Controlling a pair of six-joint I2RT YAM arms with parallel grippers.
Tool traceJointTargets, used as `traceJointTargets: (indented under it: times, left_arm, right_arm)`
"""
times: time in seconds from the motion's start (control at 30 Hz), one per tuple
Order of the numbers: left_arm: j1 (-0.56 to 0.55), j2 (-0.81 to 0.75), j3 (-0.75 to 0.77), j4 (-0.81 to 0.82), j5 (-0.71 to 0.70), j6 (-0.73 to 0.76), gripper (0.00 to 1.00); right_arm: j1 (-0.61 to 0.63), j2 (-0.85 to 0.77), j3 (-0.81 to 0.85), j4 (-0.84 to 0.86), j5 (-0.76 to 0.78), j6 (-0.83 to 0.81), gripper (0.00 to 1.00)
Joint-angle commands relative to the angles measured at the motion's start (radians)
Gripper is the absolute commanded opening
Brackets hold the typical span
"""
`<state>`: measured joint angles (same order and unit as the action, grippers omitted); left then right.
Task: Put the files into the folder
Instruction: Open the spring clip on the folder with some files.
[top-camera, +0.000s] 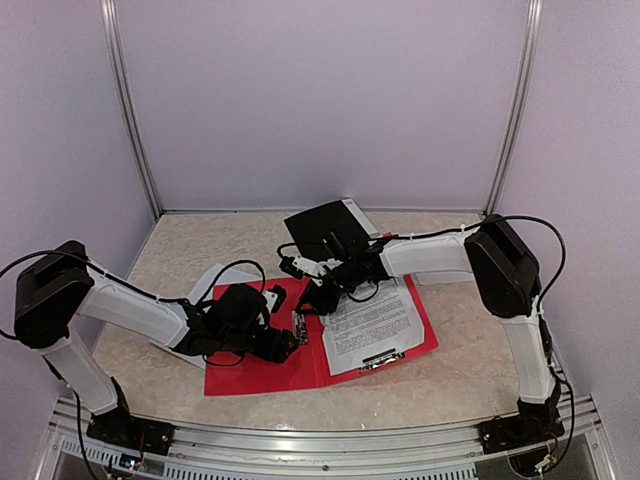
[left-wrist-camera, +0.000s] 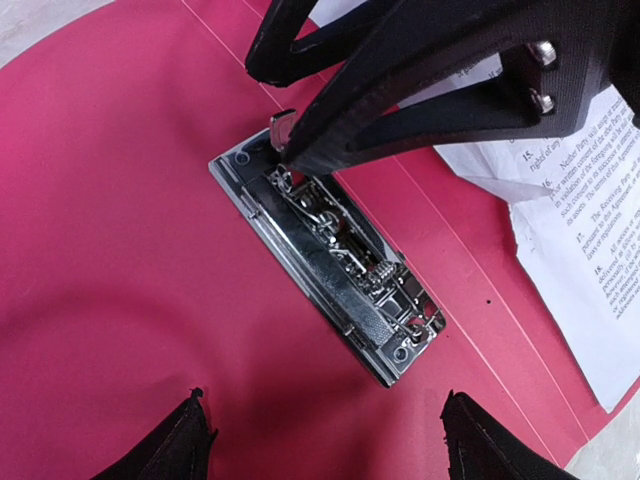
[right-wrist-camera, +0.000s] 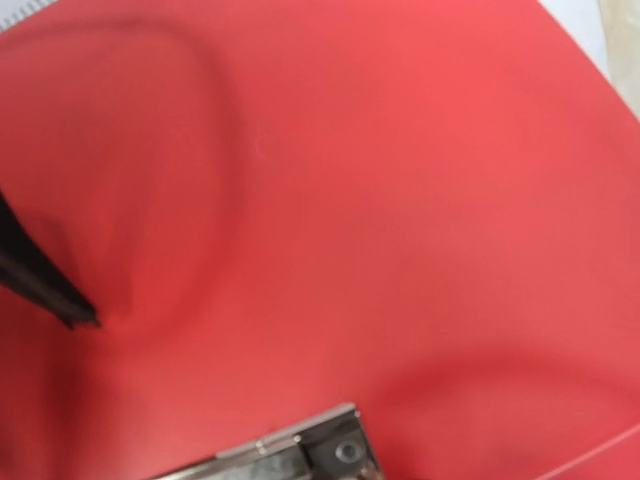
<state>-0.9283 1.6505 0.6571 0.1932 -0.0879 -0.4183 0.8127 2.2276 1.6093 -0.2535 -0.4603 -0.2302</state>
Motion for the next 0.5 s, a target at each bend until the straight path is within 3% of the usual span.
traceJointTargets:
  times: [0.0, 0.47]
  left_arm:
    - [-0.006, -0.004, -0.008, -0.026, -0.014, 0.007, 0.77]
    - [-0.006, 0.0, -0.004, -0.035, -0.017, 0.012, 0.77]
  right_arm:
    - [-0.011, 0.046, 0.045, -0.076, -0.012, -0.064, 0.34]
    - [-0.036, 0.085, 0.089, -0.124, -0.071, -0.141, 0.18]
